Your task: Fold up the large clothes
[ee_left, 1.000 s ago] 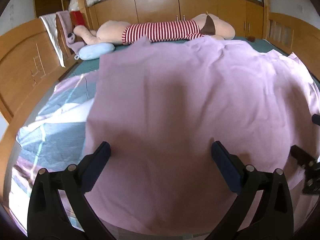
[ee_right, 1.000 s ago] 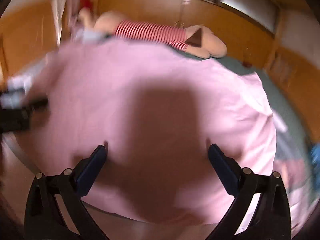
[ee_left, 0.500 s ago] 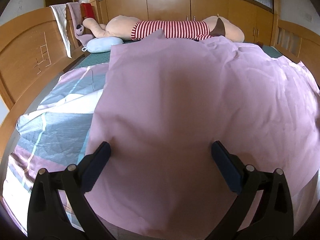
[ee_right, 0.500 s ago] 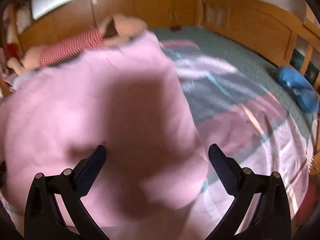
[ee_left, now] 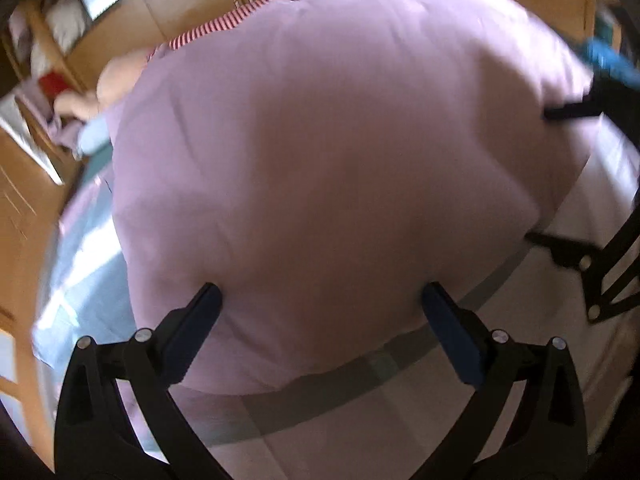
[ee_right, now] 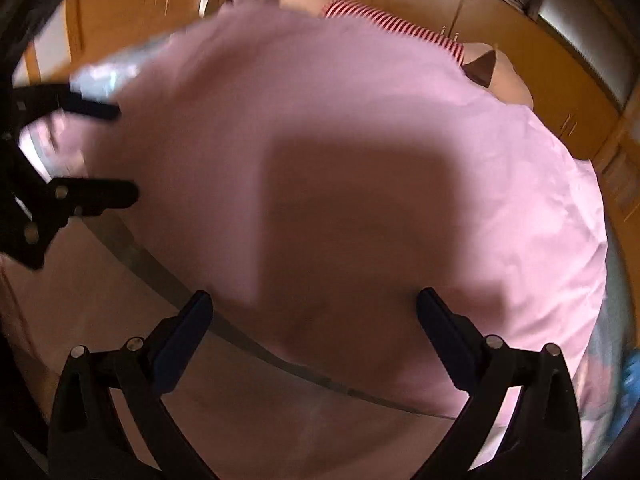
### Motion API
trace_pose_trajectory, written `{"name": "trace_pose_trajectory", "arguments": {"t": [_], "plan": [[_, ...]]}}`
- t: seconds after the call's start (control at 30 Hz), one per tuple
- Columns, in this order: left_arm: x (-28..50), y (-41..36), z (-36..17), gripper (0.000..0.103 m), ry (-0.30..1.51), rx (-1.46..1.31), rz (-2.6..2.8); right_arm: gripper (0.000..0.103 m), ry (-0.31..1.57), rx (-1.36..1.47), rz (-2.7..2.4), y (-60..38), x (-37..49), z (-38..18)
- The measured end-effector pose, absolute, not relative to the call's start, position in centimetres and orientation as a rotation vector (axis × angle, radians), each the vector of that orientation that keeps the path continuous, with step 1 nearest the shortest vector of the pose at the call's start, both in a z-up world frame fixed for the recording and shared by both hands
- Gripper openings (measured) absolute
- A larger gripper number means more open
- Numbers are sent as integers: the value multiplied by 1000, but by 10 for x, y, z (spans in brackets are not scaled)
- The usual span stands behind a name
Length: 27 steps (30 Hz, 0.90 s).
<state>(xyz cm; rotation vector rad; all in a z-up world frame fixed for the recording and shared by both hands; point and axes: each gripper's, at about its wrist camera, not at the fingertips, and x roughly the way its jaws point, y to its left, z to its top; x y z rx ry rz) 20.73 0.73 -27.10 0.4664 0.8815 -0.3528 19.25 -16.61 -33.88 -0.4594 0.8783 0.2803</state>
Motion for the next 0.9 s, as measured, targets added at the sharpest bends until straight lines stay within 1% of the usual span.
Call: {"name": "trace_pose_trajectory", "arguments": {"t": [0.1,0.2,0.3,0.37,0.43,0.5,0.53,0.57,0.6,0.67,0.7,0.73,0.77,0.8,0.83,0.9], "plan": [[207,1,-279,101,880,544,-327,102,860,-581,221,-159,193,-351],[208,6,-289,101,903,612,-285,102,864,-697,157,-172,195,-360],[213,24,-303,101,938,659,-196,102,924,-702,113,-213,204,-365],[223,49,-320,101,997,667,-88,102,973,-670,38,-253,211,-367],[235,74,-326,101,1050,594,-40,102,1011,-622,-19,-289,215,-366],[242,103,-319,101,1109,417,-69,102,1059,-533,-101,-332,218,-364],[240,108,-316,101,1113,398,-61,102,1096,-468,-158,-359,221,-365],[236,109,-314,101,1093,440,-14,102,1125,-416,-176,-375,222,-365],[227,107,-311,101,1033,563,83,102,1162,-347,-199,-395,223,-365],[209,107,-298,101,952,672,141,102,1198,-315,-242,-414,221,-365],[203,109,-291,101,940,658,139,102,1200,-359,-306,-418,221,-365],[196,113,-280,101,926,619,132,102,1186,-476,-466,-425,220,-365],[191,114,-272,101,911,589,127,102,1175,-522,-550,-430,222,-363],[184,116,-258,101,878,545,118,102,1164,-500,-627,-441,222,-358],[178,116,-246,101,845,504,108,102,1152,-432,-654,-448,221,-351],[169,115,-219,101,782,396,84,102,1063,-152,-648,-458,216,-318]]}}
